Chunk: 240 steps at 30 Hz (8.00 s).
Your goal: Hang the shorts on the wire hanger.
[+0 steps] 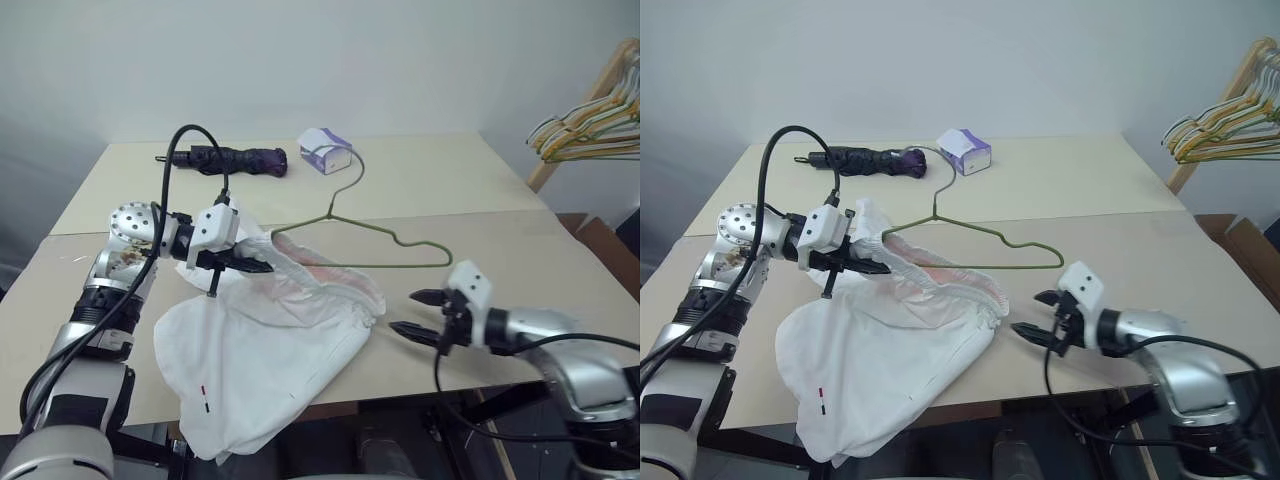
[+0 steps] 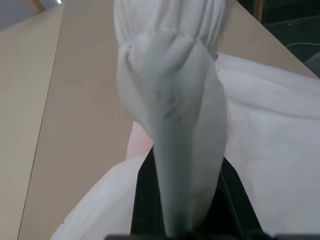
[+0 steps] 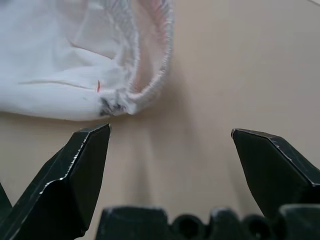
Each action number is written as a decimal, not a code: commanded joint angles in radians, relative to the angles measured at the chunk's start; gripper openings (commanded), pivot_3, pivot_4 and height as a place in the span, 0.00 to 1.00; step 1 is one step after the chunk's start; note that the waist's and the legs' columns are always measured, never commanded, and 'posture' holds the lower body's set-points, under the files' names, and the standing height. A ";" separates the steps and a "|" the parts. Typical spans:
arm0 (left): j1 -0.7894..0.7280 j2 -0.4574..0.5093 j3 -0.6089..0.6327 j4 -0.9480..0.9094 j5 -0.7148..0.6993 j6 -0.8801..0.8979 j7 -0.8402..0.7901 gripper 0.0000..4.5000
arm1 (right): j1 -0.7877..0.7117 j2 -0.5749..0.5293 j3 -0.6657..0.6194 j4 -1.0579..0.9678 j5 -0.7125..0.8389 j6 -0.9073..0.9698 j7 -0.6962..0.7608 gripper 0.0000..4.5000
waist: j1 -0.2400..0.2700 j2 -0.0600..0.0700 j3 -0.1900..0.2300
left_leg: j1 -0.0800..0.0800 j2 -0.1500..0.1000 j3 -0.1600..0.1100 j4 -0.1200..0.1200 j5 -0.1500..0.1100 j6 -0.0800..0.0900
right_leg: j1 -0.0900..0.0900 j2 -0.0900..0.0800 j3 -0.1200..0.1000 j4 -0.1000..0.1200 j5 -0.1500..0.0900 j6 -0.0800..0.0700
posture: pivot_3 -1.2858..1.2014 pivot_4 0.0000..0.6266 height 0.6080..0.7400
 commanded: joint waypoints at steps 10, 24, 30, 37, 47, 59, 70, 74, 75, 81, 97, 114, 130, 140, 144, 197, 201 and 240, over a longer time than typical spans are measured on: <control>0.022 0.002 0.057 -0.075 -0.001 0.037 0.028 0.00 | -0.048 0.213 0.039 0.045 0.057 0.091 -0.219 0.66 | 0.000 -0.002 -0.003 | 0.000 -0.001 0.000 0.000 0.000 0.000 | 0.000 -0.001 0.000 0.000 0.000 0.000 | 0.50 0.01 1.00; 0.073 0.057 0.052 0.007 0.091 -0.099 0.018 0.00 | -0.100 0.020 -0.083 0.041 0.207 0.152 -0.105 0.00 | -0.002 -0.001 -0.003 | 0.000 -0.001 0.000 0.000 0.000 0.000 | 0.000 -0.001 0.000 0.000 0.000 0.000 | 0.50 0.00 1.00; 0.077 0.061 0.058 0.041 0.104 -0.119 0.019 0.00 | -0.149 -0.080 -0.082 0.088 0.234 0.149 -0.042 0.00 | 0.001 -0.002 -0.004 | 0.000 -0.001 0.000 0.000 0.000 0.000 | 0.001 -0.001 0.000 -0.001 0.000 0.000 | 0.50 0.00 1.00; 0.080 0.063 0.057 0.078 0.133 -0.155 0.055 0.00 | -0.165 -0.137 -0.071 0.115 0.238 0.132 0.008 0.00 | 0.007 -0.002 -0.004 | 0.000 -0.001 0.000 0.000 0.000 0.000 | 0.001 -0.002 0.000 -0.001 0.000 0.000 | 0.50 0.00 1.00; 0.063 0.080 0.026 0.204 0.264 -0.315 0.134 0.00 | -0.147 -0.218 -0.069 0.112 0.215 0.072 0.087 0.00 | 0.017 -0.002 -0.004 | 0.000 -0.001 0.001 0.000 0.000 0.000 | 0.001 -0.002 0.000 -0.001 0.000 0.000 | 0.50 0.00 1.00; 0.013 -0.034 0.022 0.118 0.265 -0.123 0.212 0.00 | -0.161 -0.190 0.081 -0.147 0.158 0.008 0.042 0.00 | 0.018 -0.003 -0.005 | -0.001 -0.001 0.000 0.001 0.000 0.000 | 0.000 -0.002 0.000 -0.001 0.000 0.000 | 0.50 0.00 1.00; -0.017 -0.048 0.044 0.073 0.219 -0.060 0.181 0.00 | -0.158 -0.272 0.047 -0.137 0.112 -0.008 0.067 0.76 | 0.016 -0.003 -0.005 | -0.001 -0.001 0.001 0.000 0.000 0.000 | 0.000 -0.002 0.000 -0.001 0.000 0.000 | 0.50 0.00 1.00; -0.027 -0.041 0.041 0.068 0.207 -0.054 0.142 0.00 | -0.208 -0.364 -0.075 -0.082 0.182 -0.022 0.172 0.99 | 0.018 -0.003 -0.005 | 0.000 -0.001 0.001 0.001 0.000 0.000 | 0.001 -0.002 0.000 -0.001 0.000 0.000 | 0.49 0.00 1.00; -0.031 -0.040 0.038 0.068 0.204 -0.053 0.129 0.00 | -0.244 -0.380 -0.089 -0.049 0.189 -0.028 0.195 0.99 | 0.017 -0.003 -0.005 | 0.000 -0.001 0.001 0.001 0.000 0.000 | 0.001 -0.002 0.000 -0.001 0.000 0.000 | 0.49 0.00 1.00; -0.056 -0.064 0.027 0.067 0.190 -0.050 0.086 0.00 | -0.454 -0.397 0.122 0.110 0.016 -0.108 0.252 0.99 | 0.000 -0.002 -0.005 | 0.000 -0.001 0.001 0.000 0.000 0.000 | 0.000 -0.001 0.000 -0.001 0.000 0.000 | 0.49 0.00 1.00; -0.040 -0.067 0.032 0.004 0.184 -0.049 0.066 0.00 | -0.697 -0.289 0.372 0.321 -0.213 -0.186 0.376 0.24 | -0.008 -0.002 -0.005 | -0.001 -0.001 0.001 0.001 0.000 0.000 | -0.002 -0.002 0.000 0.001 0.000 0.000 | 0.50 0.00 1.00; -0.098 -0.052 0.063 0.102 0.151 -0.056 0.018 0.52 | -0.443 -0.335 0.116 0.097 0.015 0.100 0.336 0.00 | -0.006 -0.002 -0.006 | -0.002 -0.001 0.000 0.001 0.000 0.000 | -0.002 -0.002 0.000 0.001 0.000 0.000 | 0.48 0.00 1.00; -0.108 -0.252 0.323 -0.341 -0.232 0.533 0.535 0.99 | 0.005 -0.143 -0.393 -0.174 0.182 0.608 -0.157 0.00 | -0.014 -0.002 -0.008 | -0.002 -0.002 -0.001 0.003 -0.001 0.001 | 0.000 -0.003 0.000 0.001 0.000 0.001 | 0.45 0.00 1.00; 0.018 -0.481 0.298 -0.787 -0.469 0.795 0.882 0.99 | -0.182 -0.051 -0.651 -0.079 -0.030 0.864 -0.521 0.00 | -0.062 0.010 -0.018 | 0.003 -0.003 -0.001 0.002 -0.001 0.001 | 0.003 -0.002 0.004 0.002 -0.001 0.002 | 0.43 0.00 1.00; 0.009 -0.483 0.297 -0.793 -0.487 0.801 0.903 0.99 | -0.275 -0.107 -0.699 0.004 -0.062 0.864 -0.587 0.00 | -0.085 0.012 -0.019 | 0.007 -0.004 -0.001 0.001 -0.001 0.001 | 0.007 -0.002 0.005 0.000 -0.001 0.002 | 0.43 0.00 1.00; 0.035 -0.346 0.300 -0.818 -0.525 0.776 0.857 1.00 | -0.856 -0.508 -0.761 1.455 -0.053 0.036 -0.970 0.81 | -0.202 0.008 -0.011 | 0.031 -0.007 0.001 -0.009 -0.006 0.009 | 0.034 -0.002 0.023 -0.030 -0.002 0.015 | 0.45 0.00 1.00; 0.034 -0.342 0.296 -0.815 -0.527 0.773 0.856 1.00 | -0.818 -0.476 -0.700 1.344 -0.061 0.053 -0.929 0.99 | -0.202 0.008 -0.011 | 0.031 -0.007 0.001 -0.009 -0.006 0.009 | 0.034 -0.002 0.023 -0.031 -0.002 0.015 | 0.45 0.00 1.00; 0.423 -0.064 0.344 -0.820 -0.206 0.523 0.743 1.00 | -0.274 -0.215 -0.207 0.139 0.128 -0.346 0.045 0.99 | -0.159 0.011 -0.010 | 0.032 -0.003 0.001 -0.010 -0.011 0.002 | 0.032 -0.001 0.024 -0.030 0.003 0.014 | 0.50 0.01 1.00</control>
